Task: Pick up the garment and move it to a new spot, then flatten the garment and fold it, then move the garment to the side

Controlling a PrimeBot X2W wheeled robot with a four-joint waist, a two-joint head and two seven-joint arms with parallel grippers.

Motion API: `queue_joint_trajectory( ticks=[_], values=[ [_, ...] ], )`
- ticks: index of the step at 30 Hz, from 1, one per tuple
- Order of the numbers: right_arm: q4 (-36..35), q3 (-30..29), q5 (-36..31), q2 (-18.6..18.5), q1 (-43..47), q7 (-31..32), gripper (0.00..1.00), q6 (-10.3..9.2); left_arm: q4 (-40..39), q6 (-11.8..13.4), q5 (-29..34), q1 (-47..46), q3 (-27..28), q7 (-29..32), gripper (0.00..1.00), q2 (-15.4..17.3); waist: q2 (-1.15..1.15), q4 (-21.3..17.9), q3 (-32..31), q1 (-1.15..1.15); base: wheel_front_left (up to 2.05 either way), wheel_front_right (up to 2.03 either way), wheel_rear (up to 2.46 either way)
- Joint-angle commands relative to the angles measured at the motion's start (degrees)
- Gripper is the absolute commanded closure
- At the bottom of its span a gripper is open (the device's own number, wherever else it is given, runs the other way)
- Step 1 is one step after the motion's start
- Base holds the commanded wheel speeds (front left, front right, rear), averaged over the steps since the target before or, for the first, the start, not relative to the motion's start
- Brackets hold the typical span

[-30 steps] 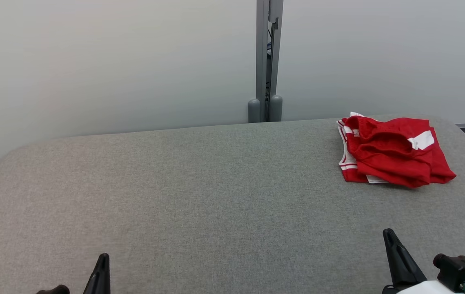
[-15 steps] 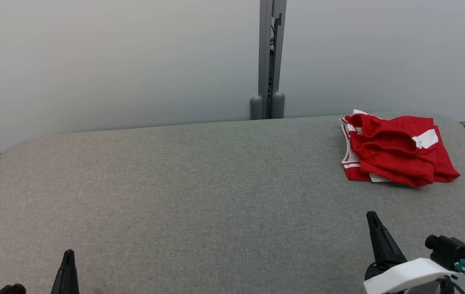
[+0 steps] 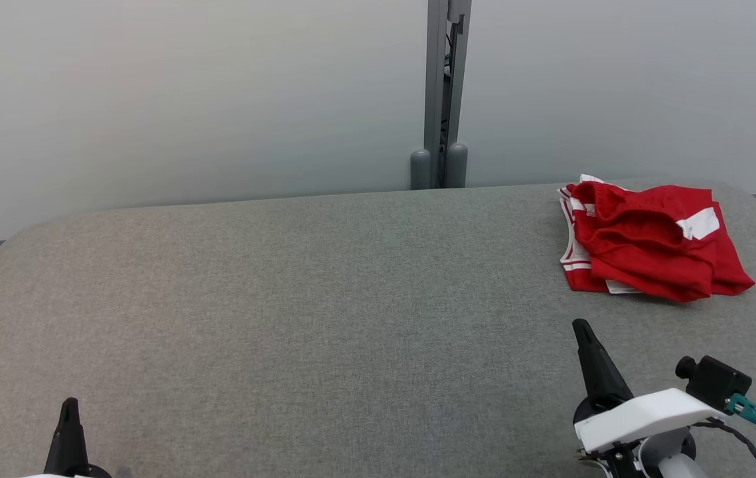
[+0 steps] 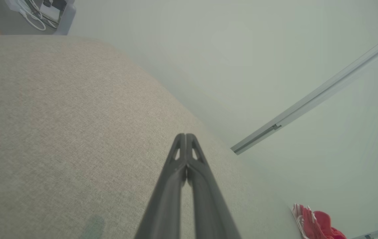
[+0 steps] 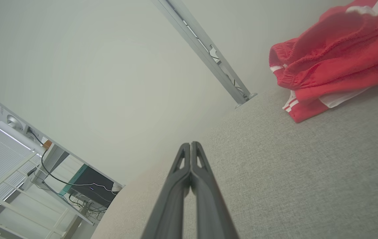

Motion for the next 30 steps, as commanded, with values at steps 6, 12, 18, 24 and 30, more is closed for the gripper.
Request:
queue_joint_trajectory(
  ticks=[6, 12, 18, 24, 30],
  values=[
    [0.7, 2.3, 7.3, 0.2, -4.3, 0.4, 1.0, 0.01, -1.7, 0.3, -5.7, -2.8, 3.3, 2.7, 1.0, 0.5, 0.0, 0.2, 0.4, 0.0, 0.0, 0.0, 0.0],
    [1.5, 3.6, 11.4, 0.4, -5.8, 0.6, 1.0, 0.02, -2.2, 0.4, -9.0, -3.3, 5.1, 4.3, 1.0, 0.5, 0.0, 0.4, 0.6, 0.0, 0.0, 0.0, 0.0],
    [2.5, 5.0, 16.1, 0.5, -7.5, 0.8, 1.0, 0.02, -2.7, 0.5, -12.7, -3.7, 7.1, 6.2, 1.0, 0.6, 0.0, 0.5, 0.9, 0.0, 0.0, 0.0, 0.0],
    [3.2, 6.4, 20.4, 0.7, -9.2, 1.0, 1.0, 0.04, -3.2, 0.6, -16.1, -4.3, 8.9, 8.0, 1.0, 0.6, 0.0, 0.7, 1.2, 0.0, 0.0, 0.0, 0.0],
    [4.1, 7.7, 24.6, 0.9, -10.7, 1.2, 1.0, 0.04, -3.6, 0.8, -19.3, -4.6, 10.7, 9.6, 1.0, 0.6, 0.0, 0.9, 1.5, 0.0, 0.0, 0.0, 0.0]
  ],
)
